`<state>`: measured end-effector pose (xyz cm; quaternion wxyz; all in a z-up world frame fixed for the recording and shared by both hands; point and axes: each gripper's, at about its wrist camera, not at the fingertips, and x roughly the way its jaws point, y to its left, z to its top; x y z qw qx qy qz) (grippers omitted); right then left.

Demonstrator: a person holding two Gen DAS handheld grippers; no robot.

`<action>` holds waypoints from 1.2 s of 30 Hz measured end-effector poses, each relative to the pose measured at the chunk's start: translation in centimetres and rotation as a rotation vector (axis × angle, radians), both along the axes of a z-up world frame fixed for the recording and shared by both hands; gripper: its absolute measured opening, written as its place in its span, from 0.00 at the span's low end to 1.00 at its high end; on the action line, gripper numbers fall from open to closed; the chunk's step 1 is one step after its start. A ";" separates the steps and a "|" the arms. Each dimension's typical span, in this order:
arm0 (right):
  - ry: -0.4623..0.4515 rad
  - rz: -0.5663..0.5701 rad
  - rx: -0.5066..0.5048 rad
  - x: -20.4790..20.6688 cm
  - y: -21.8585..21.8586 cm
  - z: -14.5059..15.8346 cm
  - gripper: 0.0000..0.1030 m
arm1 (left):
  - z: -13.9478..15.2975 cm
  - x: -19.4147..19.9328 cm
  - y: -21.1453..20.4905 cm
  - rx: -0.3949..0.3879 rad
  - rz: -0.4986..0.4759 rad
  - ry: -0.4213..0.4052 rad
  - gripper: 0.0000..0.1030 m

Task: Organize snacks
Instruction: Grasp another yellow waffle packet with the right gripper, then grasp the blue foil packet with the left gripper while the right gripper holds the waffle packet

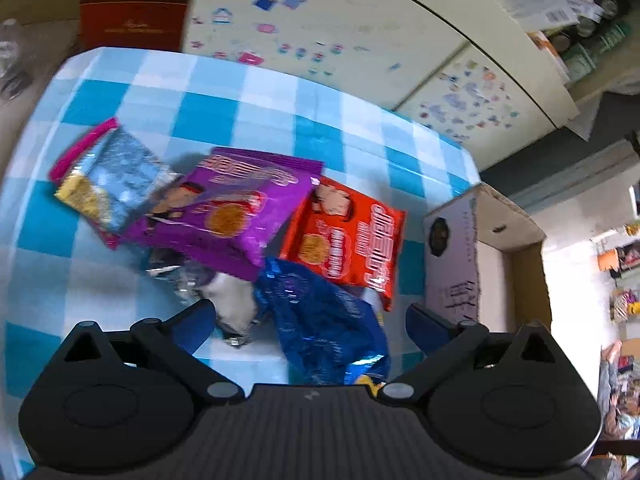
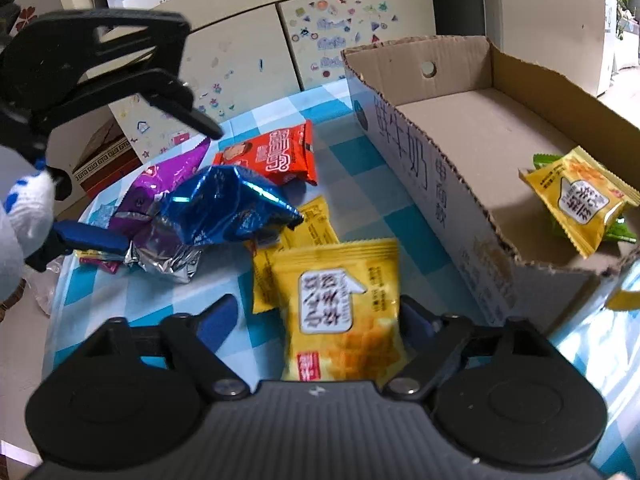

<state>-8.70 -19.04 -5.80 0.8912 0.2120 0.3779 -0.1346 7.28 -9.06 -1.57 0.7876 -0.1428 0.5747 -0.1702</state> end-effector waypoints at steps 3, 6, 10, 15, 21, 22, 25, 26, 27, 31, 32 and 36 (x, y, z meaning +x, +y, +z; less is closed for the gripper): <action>-0.005 0.008 0.003 -0.1 -0.2 0.0 0.64 | -0.4 -0.2 -0.9 -0.001 -0.036 0.008 1.00; -0.009 0.024 0.015 -0.1 -0.1 0.0 0.63 | -0.8 -0.4 -1.8 0.005 -0.062 0.013 1.00; -0.013 0.045 0.012 -0.2 0.2 0.1 0.62 | -1.0 -0.6 -3.0 0.037 -0.095 -0.007 1.00; -0.011 0.058 0.005 -0.3 0.4 -0.1 0.62 | -1.8 -0.5 -3.8 0.095 -0.105 -0.002 1.00; -0.007 0.060 0.008 -0.2 0.6 0.0 0.62 | -2.0 -0.3 -3.1 0.100 -0.072 -0.002 0.87; -0.007 0.061 0.014 -0.2 0.5 0.0 0.62 | -1.8 -0.3 -3.0 0.089 -0.073 -0.006 0.83; -0.007 0.066 0.034 -0.3 0.4 0.2 0.61 | -1.5 -0.5 -2.6 0.047 -0.061 0.001 0.74; -0.006 0.067 0.040 -0.3 0.3 0.3 0.61 | -1.4 -0.6 -2.4 0.043 -0.055 0.000 0.73; -0.007 0.069 0.043 -0.4 0.3 0.3 0.61 | -1.2 -0.7 -2.3 0.043 -0.050 -0.005 0.71; -0.023 0.090 0.047 -0.6 0.3 1.0 0.61 | -0.3 -1.0 -1.2 0.012 -0.026 -0.013 0.70; -0.029 0.098 0.046 -0.7 0.4 1.2 0.61 | -0.1 -1.0 -0.9 -0.001 -0.018 -0.013 0.70; -0.045 0.129 0.035 -1.1 0.7 1.8 0.61 | 0.8 -1.6 0.6 -0.042 0.023 -0.016 0.68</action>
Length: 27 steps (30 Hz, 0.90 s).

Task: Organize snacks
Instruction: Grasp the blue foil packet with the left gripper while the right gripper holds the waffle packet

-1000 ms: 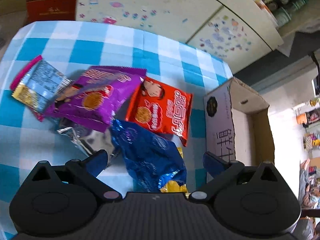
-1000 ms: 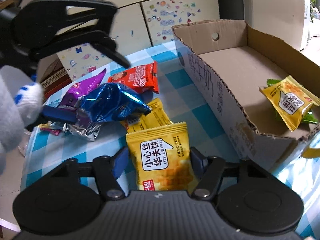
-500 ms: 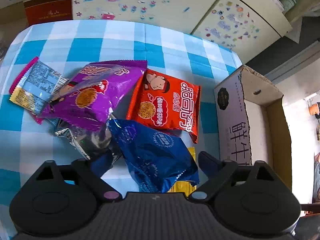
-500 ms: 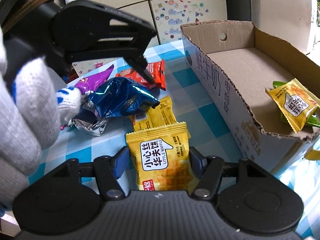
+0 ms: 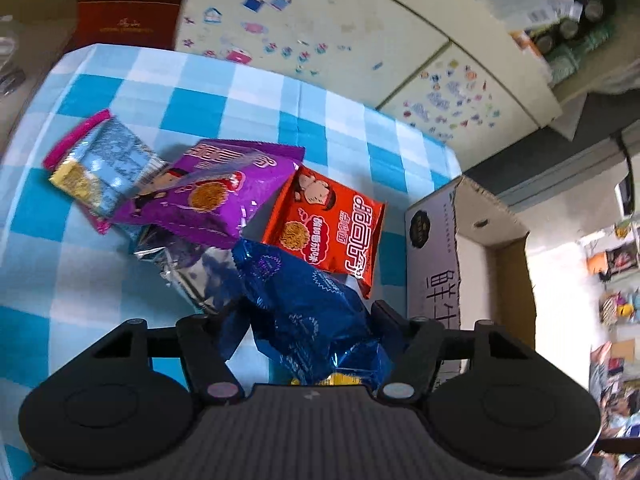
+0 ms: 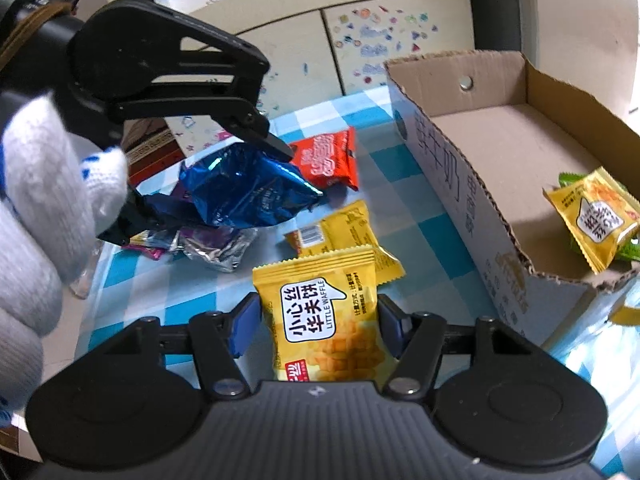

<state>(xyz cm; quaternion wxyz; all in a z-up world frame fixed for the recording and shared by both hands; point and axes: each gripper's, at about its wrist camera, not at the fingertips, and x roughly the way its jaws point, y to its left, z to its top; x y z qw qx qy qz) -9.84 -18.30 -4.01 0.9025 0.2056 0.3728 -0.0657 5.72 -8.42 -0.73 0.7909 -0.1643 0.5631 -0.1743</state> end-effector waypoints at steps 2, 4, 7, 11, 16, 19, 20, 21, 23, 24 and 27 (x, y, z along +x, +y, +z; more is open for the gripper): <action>-0.004 0.016 0.002 -0.3 0.0 0.3 0.61 | 0.6 -0.3 0.7 -0.008 0.015 -0.010 0.67; -0.013 0.031 -0.006 -0.6 0.1 0.7 0.61 | 1.2 -0.8 1.4 -0.014 0.029 -0.028 0.67; -0.024 0.052 -0.017 -0.9 0.4 1.2 0.61 | 2.0 -1.5 2.5 -0.027 0.051 -0.056 0.67; -0.028 0.068 -0.021 -1.3 0.5 1.6 0.61 | 1.9 -2.2 4.2 -0.088 0.085 -0.032 0.67; -0.017 0.062 -0.023 -2.0 0.2 1.9 0.61 | 1.3 -2.4 5.1 -0.082 0.099 -0.035 0.71; -0.001 0.052 -0.004 -2.2 -0.3 1.6 0.61 | 0.9 -2.3 5.1 -0.059 0.091 -0.040 0.80; 0.002 0.049 0.000 -2.2 -0.4 1.5 0.61 | 0.6 -2.3 5.0 -0.045 0.087 -0.036 0.81; 0.005 0.044 0.003 -2.2 -0.6 1.4 0.61 | 0.3 -2.3 5.0 -0.027 0.083 -0.032 0.81; 0.010 0.034 0.013 -2.2 -0.9 1.4 0.61 | -0.2 -2.5 5.0 0.008 0.063 -0.023 0.82; 0.011 0.033 0.021 -2.2 -1.0 1.4 0.61 | -0.4 -2.6 5.0 0.029 0.047 -0.018 0.82; 0.016 0.035 0.032 -2.1 -1.2 1.2 0.61 | -1.1 -3.0 5.3 0.074 0.028 -0.003 0.84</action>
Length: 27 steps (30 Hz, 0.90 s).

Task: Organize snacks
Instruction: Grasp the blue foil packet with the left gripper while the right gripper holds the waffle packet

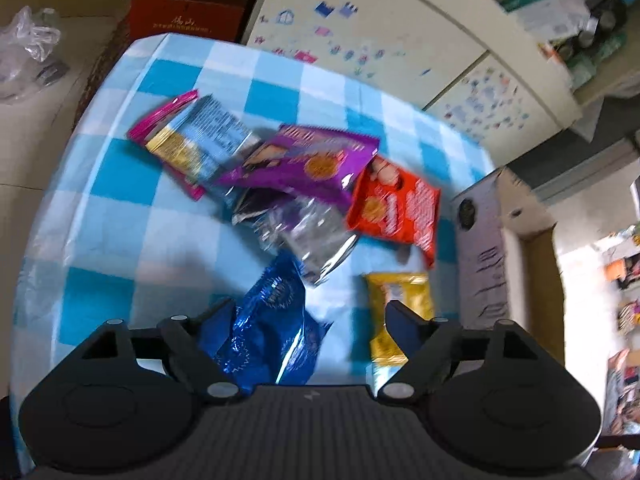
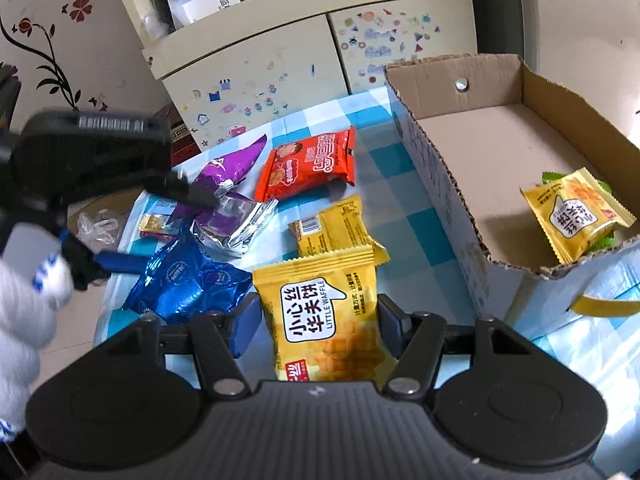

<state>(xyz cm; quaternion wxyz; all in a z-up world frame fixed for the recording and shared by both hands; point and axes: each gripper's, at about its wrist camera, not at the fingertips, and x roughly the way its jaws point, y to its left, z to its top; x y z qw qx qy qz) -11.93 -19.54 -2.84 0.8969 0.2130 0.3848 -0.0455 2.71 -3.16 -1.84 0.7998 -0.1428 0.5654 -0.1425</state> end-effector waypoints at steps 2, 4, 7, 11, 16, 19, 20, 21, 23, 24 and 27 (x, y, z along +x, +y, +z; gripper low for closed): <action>0.007 -0.004 0.007 0.1 -0.1 -0.1 0.61 | -0.4 -0.3 0.3 0.024 -0.002 0.009 0.84; 0.012 -0.009 0.017 0.2 -0.2 -0.2 0.61 | -0.4 -0.6 0.4 0.048 -0.019 -0.006 0.84; 0.006 -0.006 0.021 0.1 -0.2 -0.1 0.61 | -0.1 -1.2 -0.1 0.111 -0.088 -0.054 0.84; 0.000 -0.009 0.025 0.0 -0.4 0.1 0.61 | -0.9 -2.0 -0.4 0.184 -0.159 -0.065 0.86; -0.005 -0.018 0.038 -0.1 -0.6 0.2 0.61 | -2.4 -2.5 0.0 0.219 -0.156 -0.059 0.86; -0.008 -0.009 0.033 -0.1 -0.4 0.3 0.61 | -2.7 -2.4 -0.3 0.206 -0.151 -0.058 0.86; -0.007 -0.005 0.029 -0.1 -0.4 0.4 0.61 | -2.8 -2.3 -0.5 0.204 -0.156 -0.060 0.86; -0.007 -0.002 0.027 -0.1 -0.4 0.3 0.61 | -2.9 -2.3 -0.7 0.209 -0.163 -0.063 0.86; -0.002 0.004 0.027 -0.1 -0.4 0.3 0.61 | -3.2 -2.4 -1.2 0.227 -0.173 -0.077 0.85; 0.000 0.004 0.028 -0.1 -0.4 0.3 0.61 | -3.4 -2.5 -1.4 0.233 -0.178 -0.075 0.79; -0.004 0.001 0.023 0.0 -0.4 0.5 0.61 | -3.5 -3.0 -1.9 0.252 -0.204 -0.076 0.67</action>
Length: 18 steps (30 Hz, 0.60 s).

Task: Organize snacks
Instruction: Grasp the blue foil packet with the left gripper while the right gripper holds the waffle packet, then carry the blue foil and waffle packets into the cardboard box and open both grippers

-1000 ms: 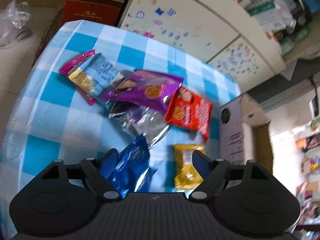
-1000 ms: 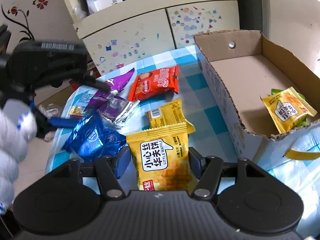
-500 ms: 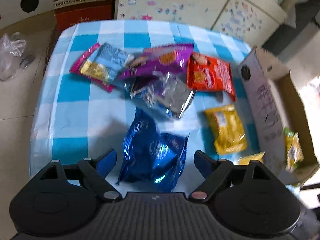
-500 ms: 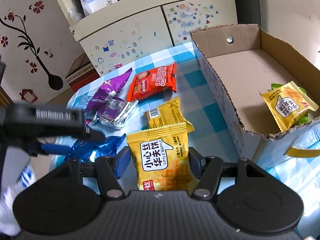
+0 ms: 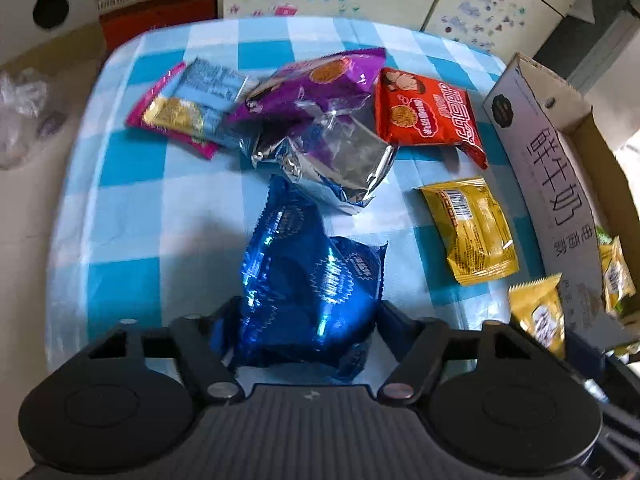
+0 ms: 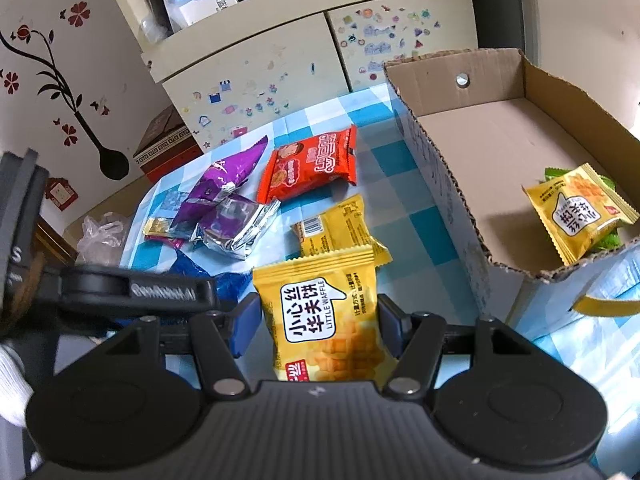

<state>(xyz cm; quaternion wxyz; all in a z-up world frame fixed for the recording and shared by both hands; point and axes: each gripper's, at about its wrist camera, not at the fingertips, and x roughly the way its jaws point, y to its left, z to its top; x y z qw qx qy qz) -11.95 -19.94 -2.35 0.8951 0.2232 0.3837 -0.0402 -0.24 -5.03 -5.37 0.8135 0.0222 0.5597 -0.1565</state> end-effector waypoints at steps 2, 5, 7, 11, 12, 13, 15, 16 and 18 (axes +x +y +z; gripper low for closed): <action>-0.008 0.003 0.001 0.0 0.0 0.3 0.61 | 0.3 -0.2 0.1 -0.017 -0.002 0.003 0.64; -0.023 0.012 -0.004 -0.1 0.0 0.8 0.61 | 1.3 -0.5 0.4 -0.036 0.032 -0.011 0.64; -0.033 0.021 -0.004 -0.2 -0.1 1.1 0.61 | 2.0 -0.7 0.6 -0.044 0.052 -0.030 0.64; -0.052 0.033 -0.003 -0.6 -0.5 2.1 0.61 | 3.2 -1.2 1.0 -0.064 0.099 -0.054 0.64; -0.058 0.035 -0.005 -0.7 -0.6 2.3 0.61 | 3.4 -1.3 1.0 -0.061 0.107 -0.062 0.64; -0.063 0.037 -0.006 -0.8 -0.8 2.6 0.61 | 3.7 -1.5 0.9 -0.059 0.110 -0.070 0.64; -0.075 0.041 -0.007 -1.1 -1.0 3.2 0.61 | 4.2 -1.8 0.9 -0.066 0.115 -0.084 0.64; -0.081 0.044 -0.011 -1.2 -1.2 3.5 0.61 | 4.4 -1.9 0.9 -0.073 0.119 -0.088 0.64; -0.086 0.048 -0.018 -1.3 -1.4 4.0 0.61 | 5.0 -2.3 1.0 -0.086 0.129 -0.102 0.64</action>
